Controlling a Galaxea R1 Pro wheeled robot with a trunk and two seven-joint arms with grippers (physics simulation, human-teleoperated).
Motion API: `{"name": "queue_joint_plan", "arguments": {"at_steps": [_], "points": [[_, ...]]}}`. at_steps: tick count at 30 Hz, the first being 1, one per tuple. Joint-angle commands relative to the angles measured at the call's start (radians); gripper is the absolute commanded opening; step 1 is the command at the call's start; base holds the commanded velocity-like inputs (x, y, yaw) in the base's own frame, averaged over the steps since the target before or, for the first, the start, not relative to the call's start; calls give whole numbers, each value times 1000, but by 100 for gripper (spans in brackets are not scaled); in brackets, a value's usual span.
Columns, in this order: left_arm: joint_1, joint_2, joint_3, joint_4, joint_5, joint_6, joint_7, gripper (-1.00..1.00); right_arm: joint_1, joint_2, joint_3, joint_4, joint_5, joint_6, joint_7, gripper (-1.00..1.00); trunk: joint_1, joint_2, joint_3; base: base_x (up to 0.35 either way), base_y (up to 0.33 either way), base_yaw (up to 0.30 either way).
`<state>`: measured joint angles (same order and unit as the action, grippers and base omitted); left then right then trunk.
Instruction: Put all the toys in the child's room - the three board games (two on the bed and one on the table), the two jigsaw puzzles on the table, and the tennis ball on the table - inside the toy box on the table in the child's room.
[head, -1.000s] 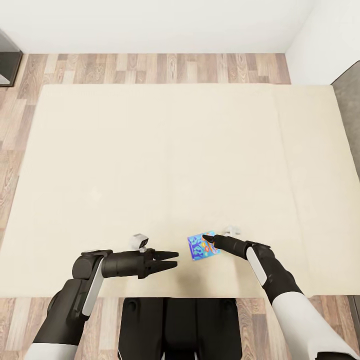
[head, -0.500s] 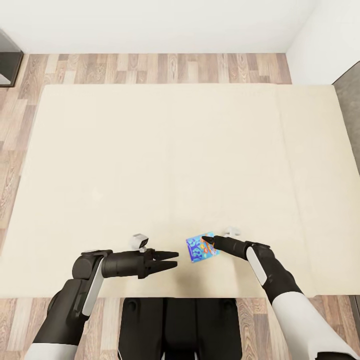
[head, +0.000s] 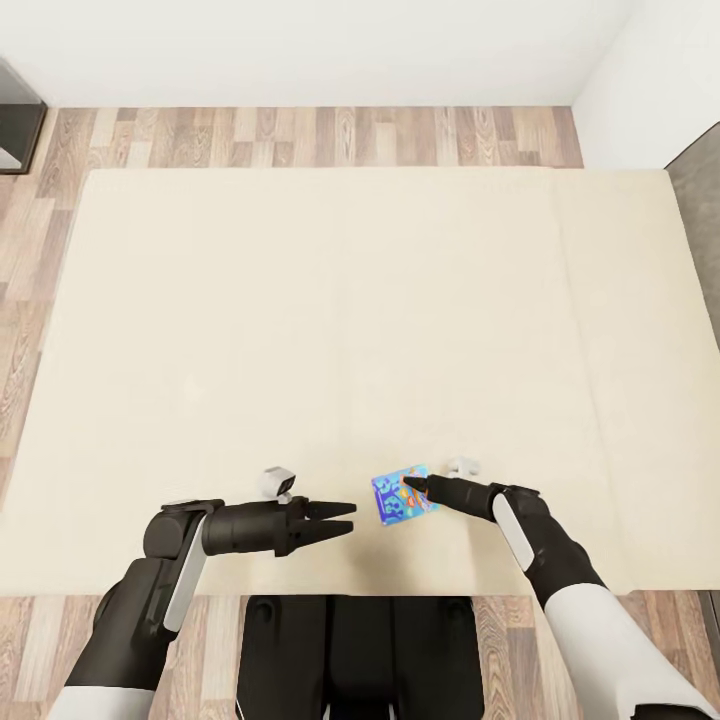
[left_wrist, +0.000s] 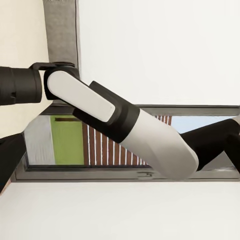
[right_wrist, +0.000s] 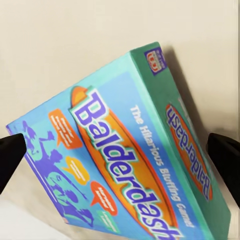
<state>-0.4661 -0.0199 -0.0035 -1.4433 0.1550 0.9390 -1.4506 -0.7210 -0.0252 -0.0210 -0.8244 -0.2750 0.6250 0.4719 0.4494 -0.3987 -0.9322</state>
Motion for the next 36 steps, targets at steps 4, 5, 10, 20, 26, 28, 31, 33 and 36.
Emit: {"name": "queue_joint_plan", "arguments": {"at_steps": [4,5,10,20,26,28,31,33,36], "points": [[0,0,0,0,1,11,-1,100,0,-3,-2,0,6,11,-1,100,1,-1,-1,0,0,0],[0,0,0,0,1,11,-1,100,0,-4,-2,0,6,16,-1,100,1,-1,-1,0,0,0],[0,0,0,0,1,11,-2,100,0,-6,-1,-1,6,39,-1,100,1,-1,-1,0,0,0],[0,0,0,0,1,11,-2,100,0,-6,-1,-1,6,56,-1,100,1,-1,-1,0,0,0],[0,0,0,0,1,11,-2,100,0,0,-1,-1,7,84,-2,100,1,-1,-1,0,0,0],[0,0,0,0,1,11,-2,100,0,1,0,-1,8,90,-2,100,1,-1,-1,0,0,0],[0,0,0,0,1,11,-2,100,0,2,3,-1,7,94,-2,100,1,-1,-1,0,0,0],[0,0,0,0,1,11,-2,100,0,2,17,-1,7,96,-1,100,1,-1,-1,0,0,0],[0,0,0,0,1,11,-2,100,0,2,57,-1,6,97,-1,100,1,-1,-1,0,0,0]]}}
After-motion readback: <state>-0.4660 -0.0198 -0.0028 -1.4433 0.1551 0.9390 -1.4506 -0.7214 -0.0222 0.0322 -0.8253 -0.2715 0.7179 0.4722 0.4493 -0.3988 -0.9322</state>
